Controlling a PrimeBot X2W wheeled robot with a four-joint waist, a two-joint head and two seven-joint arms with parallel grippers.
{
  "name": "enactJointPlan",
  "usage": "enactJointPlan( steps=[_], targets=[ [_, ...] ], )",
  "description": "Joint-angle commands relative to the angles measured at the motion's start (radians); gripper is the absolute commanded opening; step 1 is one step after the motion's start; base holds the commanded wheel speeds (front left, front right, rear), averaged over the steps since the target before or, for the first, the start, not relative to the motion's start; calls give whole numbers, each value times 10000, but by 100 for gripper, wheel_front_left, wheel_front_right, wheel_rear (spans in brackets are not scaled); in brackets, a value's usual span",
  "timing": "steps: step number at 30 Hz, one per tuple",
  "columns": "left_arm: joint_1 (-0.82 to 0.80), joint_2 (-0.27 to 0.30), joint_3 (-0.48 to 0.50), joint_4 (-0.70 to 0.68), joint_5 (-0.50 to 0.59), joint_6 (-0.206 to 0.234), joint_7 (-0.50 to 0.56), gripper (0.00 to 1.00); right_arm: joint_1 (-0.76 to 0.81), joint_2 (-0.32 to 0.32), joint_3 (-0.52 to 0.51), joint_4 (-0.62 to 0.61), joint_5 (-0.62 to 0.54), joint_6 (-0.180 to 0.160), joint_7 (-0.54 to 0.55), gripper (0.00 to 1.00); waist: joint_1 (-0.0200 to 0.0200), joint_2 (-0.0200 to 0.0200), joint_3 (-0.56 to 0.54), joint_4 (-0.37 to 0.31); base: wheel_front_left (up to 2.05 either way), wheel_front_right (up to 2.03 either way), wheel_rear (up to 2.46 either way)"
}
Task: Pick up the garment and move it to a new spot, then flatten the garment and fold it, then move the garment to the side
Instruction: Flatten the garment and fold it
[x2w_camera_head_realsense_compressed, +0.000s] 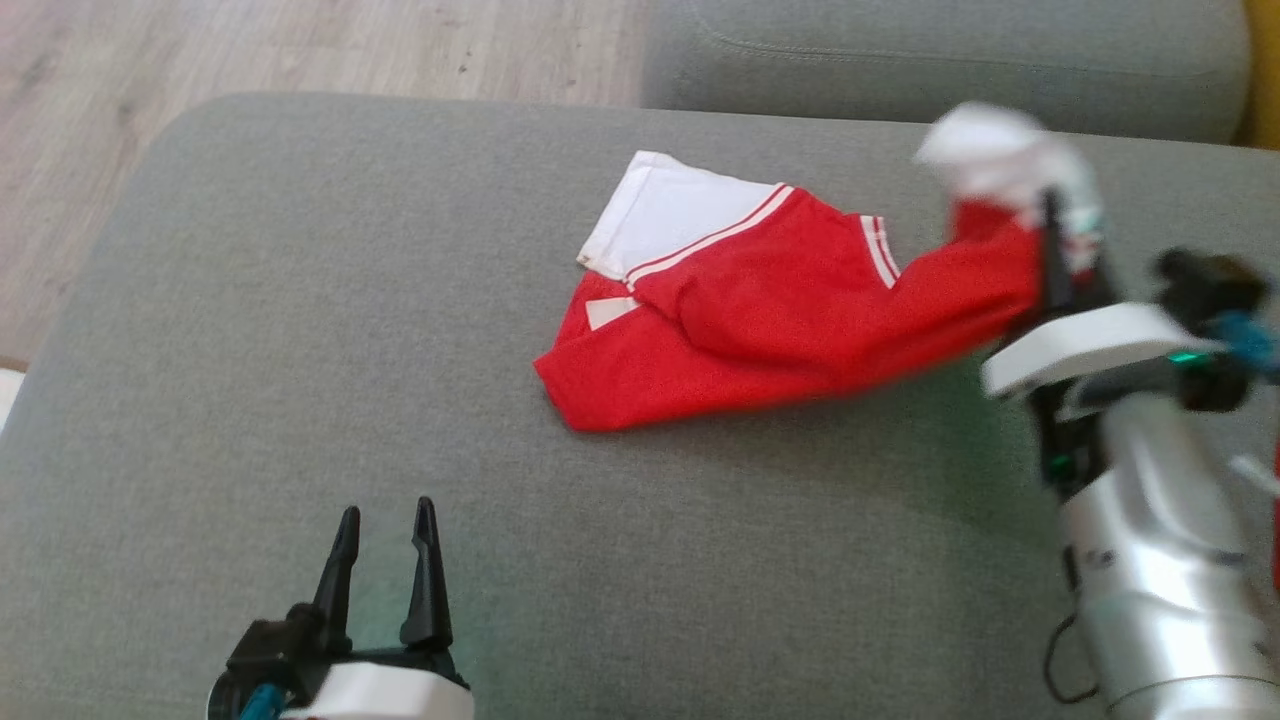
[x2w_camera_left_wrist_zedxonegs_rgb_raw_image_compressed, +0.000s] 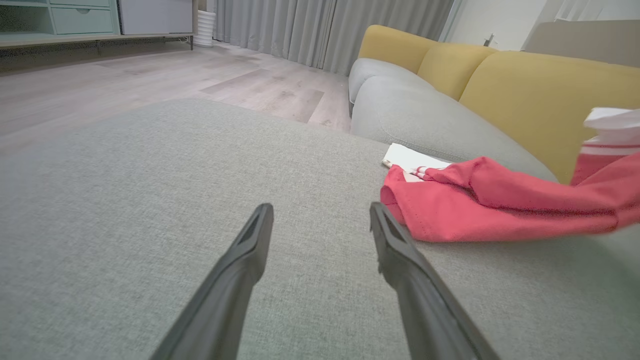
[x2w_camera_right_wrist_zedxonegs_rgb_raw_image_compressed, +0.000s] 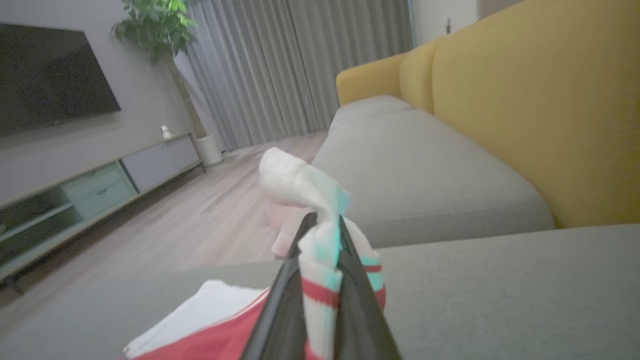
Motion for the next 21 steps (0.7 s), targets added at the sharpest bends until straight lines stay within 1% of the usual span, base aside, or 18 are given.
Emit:
enactJointPlan(
  steps=[1, 3, 6, 9, 13, 14, 15, 16, 18, 21],
  targets=[
    [-161, -1, 253, -349, -105, 58, -80, 100, -178, 30, -96, -532, 40, -7, -127, 0, 0, 0, -45, -73, 0, 0, 0],
    [-122, -1, 261, -353, -150, 71, -80, 100, 113, -35, -640, -930, 0, -7, -129, 0, 0, 0, -84, -154, 0, 0, 0],
    [-67, -1, 283, -328, -227, 85, -80, 100, 457, -164, -1259, -1193, -119, -7, -131, 0, 0, 0, -124, -248, 0, 0, 0],
    [-39, -1, 305, -276, -293, 83, -80, 100, 685, -273, -1636, -1206, -311, -7, -131, 0, 0, 0, -146, -305, 0, 0, 0],
    [-40, -1, 288, -218, -328, 58, -80, 100, 1032, -258, -1931, -875, -503, -7, -132, 0, 0, 0, -123, -323, 0, 0, 0],
    [-42, -1, 274, -199, -327, 50, -80, 100, 1150, -242, -2037, -683, -556, -7, -132, 13, 0, 0, -123, -321, 0, 0, 0],
    [-47, -1, 268, -184, -322, 43, -80, 100, 1263, -219, -2159, -475, -607, -7, -132, 49, 0, 0, -115, -320, 0, 0, 0],
    [-52, -1, 263, -178, -316, 40, -80, 100, 1363, -196, -2276, -341, -661, -7, -132, 100, 0, 0, -103, -319, 0, 0, 0],
    [-52, -1, 248, -178, -312, 46, -80, 100, 1621, -140, -2498, -303, -794, -7, -132, 100, 0, 0, -91, -330, 0, 0, 0],
    [-22, -1, 252, -169, -302, 57, -80, 100, 2160, -39, -2692, -561, -934, -7, -133, 100, 0, 0, -83, -424, 0, 0, 0]
  ],
)
